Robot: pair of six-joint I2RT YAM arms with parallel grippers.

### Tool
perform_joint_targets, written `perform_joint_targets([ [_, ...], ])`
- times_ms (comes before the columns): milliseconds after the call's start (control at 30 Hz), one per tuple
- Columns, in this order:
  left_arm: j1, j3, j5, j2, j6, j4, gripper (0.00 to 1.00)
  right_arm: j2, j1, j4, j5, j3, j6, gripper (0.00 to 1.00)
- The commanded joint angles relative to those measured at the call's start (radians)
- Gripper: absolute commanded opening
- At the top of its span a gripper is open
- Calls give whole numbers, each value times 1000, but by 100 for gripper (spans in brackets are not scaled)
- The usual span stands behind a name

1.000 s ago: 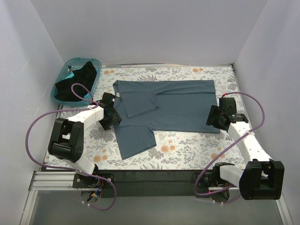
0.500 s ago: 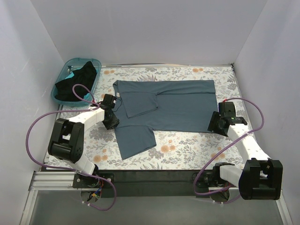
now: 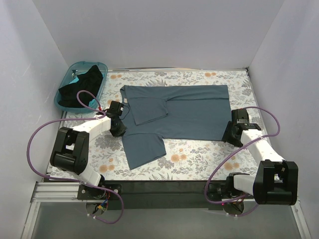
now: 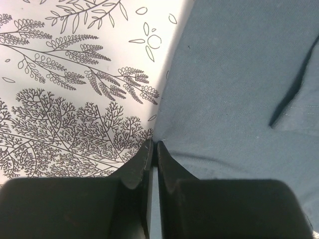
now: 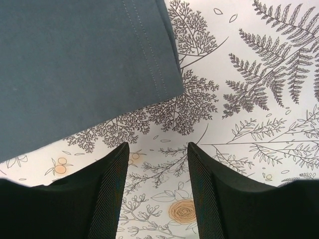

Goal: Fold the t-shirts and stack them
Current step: Fold the tshirt

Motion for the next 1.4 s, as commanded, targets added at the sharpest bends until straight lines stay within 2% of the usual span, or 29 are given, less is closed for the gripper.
perform_joint_targets([
  [0, -12, -60, 35, 30, 0, -25, 0, 24, -4, 35, 28, 22, 37, 48],
  [367, -11, -79, 15, 18, 4, -20, 0, 141, -101, 118, 5, 82, 48, 48],
  [967, -12, -71, 5, 3, 0, -33, 0, 270, -139, 181, -44, 110, 57, 43],
  [1233, -11, -73, 0, 4, 0, -39, 0, 265, -139, 179, -47, 65, 65, 34],
  [1367, -11, -65, -14, 10, 4, -62, 0, 248, -142, 161, -42, 54, 64, 21],
])
